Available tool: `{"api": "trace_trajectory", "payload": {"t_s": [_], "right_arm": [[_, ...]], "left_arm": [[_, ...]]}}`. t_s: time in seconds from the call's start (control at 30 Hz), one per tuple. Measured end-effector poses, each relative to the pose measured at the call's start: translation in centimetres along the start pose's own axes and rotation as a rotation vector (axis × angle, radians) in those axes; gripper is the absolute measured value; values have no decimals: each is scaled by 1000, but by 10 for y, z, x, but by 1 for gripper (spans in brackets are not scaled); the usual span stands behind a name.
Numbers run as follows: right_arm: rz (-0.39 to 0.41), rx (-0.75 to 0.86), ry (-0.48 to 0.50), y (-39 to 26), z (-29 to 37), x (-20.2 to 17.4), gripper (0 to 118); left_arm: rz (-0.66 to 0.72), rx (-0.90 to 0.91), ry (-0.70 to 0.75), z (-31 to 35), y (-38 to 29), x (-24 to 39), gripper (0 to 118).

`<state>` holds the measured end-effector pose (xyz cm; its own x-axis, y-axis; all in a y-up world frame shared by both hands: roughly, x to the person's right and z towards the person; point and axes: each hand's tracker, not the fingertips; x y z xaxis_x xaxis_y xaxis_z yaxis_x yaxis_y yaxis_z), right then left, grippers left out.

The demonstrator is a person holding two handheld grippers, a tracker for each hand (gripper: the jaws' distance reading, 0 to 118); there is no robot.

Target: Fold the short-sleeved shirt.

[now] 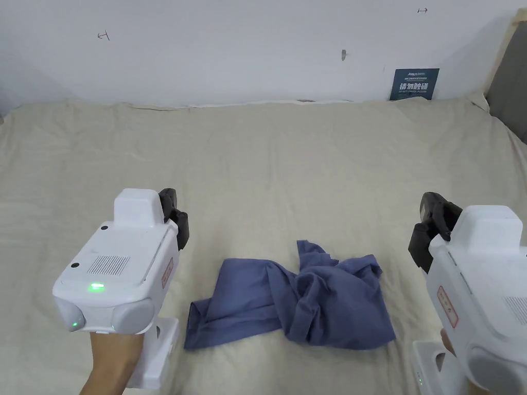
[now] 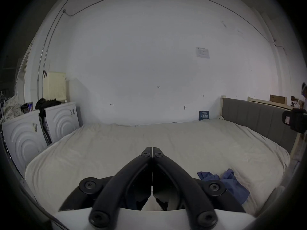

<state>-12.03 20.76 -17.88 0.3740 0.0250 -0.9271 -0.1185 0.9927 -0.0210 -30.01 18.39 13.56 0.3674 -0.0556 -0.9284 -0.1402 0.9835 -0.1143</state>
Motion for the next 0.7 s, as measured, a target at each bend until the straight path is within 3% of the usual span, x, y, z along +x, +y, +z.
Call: {"api": "trace_trajectory", "payload": {"t_s": [0.13,0.53,0.57,0.7], "right_arm": [[5,-7,1,-2,-1,-1,2],[6,-57,-3,-17,-11,4,2],[6,-62,-3,-18,-12,4,2],[4,-84,-1,-25,-16,5,2]], "left_arm": [[75,-175,-15,-13,-8,-4,0],[243,-664,-80,-56,-120,-12,2],[232,-687,-84,-57,-127,-9,9],[248,-757,-70,-62,-144,-1,104]]}}
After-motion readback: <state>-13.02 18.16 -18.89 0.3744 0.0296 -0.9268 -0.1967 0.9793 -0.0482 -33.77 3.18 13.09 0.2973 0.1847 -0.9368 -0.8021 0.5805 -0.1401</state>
